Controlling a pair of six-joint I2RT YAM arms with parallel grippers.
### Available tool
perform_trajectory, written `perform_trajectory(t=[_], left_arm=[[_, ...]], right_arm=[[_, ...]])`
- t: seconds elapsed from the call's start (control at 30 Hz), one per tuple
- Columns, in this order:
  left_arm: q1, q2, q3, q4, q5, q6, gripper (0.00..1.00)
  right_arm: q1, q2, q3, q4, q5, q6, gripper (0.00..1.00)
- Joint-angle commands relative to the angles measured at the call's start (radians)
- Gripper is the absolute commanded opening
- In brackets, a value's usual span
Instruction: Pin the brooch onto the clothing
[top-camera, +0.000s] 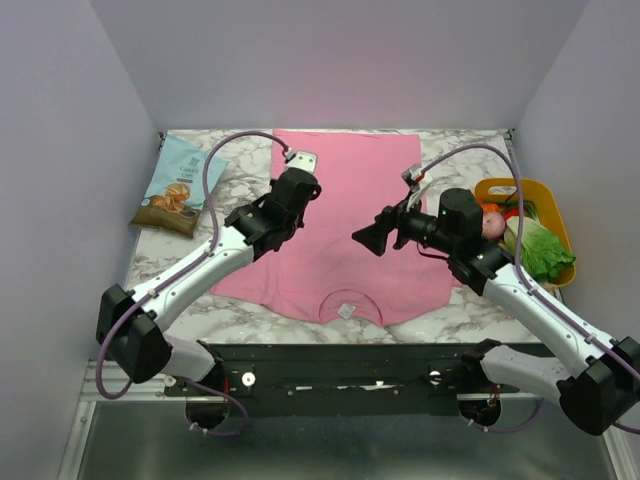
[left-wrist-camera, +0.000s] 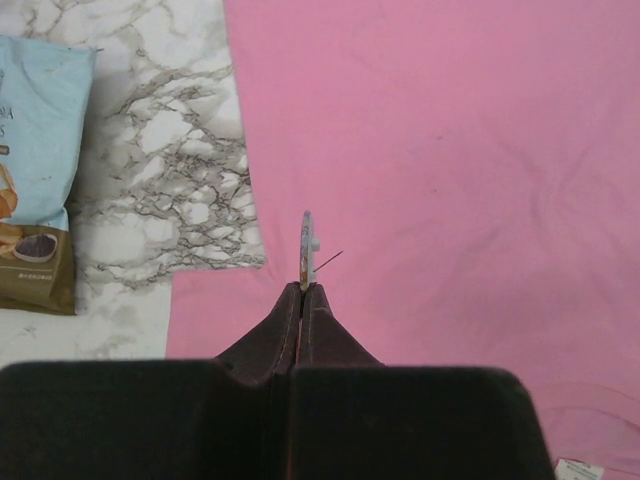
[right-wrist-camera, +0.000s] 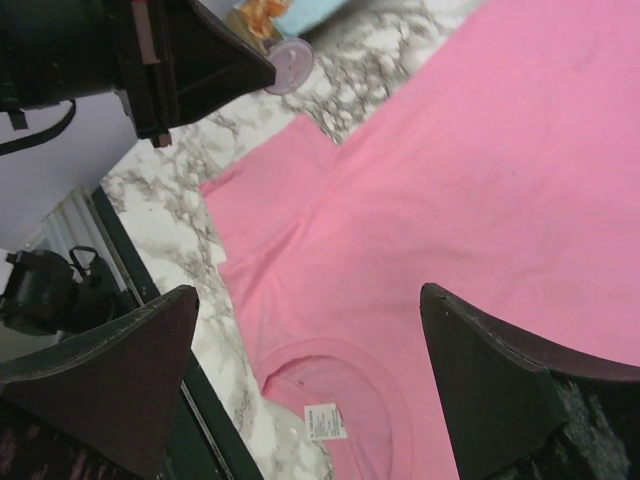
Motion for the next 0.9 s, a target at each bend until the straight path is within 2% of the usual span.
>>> perform_trajectory(t=[0.0, 0.17, 0.37, 0.73, 0.87], left_arm=[[-0.015, 0.112, 0.007, -0.001, -0.075, 0.007, 0.0], [-0.021, 0.241, 0.022, -0.001, -0.077, -0.002, 0.0], [-0.067, 0.359, 0.062, -0.039, -0.147, -0.013, 0.0], [-0.096, 0.407, 0.088, -0.119, -0.187, -0.067, 0.0], [-0.106, 0.432, 0.13, -0.209, -0.202, -0.12, 0.0]], right_arm=[[-0.004, -0.015, -0.101, -0.058, 0.112, 0.076, 1.0], [-0.004, -0.041, -0.218, -0.059, 0.205, 0.152, 1.0], [-0.006, -0.09, -0.302, -0.079, 0.247, 0.154, 1.0], [-0.004, -0.07, -0.256, -0.122, 0.27, 0.128, 1.0], [-0.007, -0.05, -0.249, -0.124, 0.279, 0.125, 1.0]])
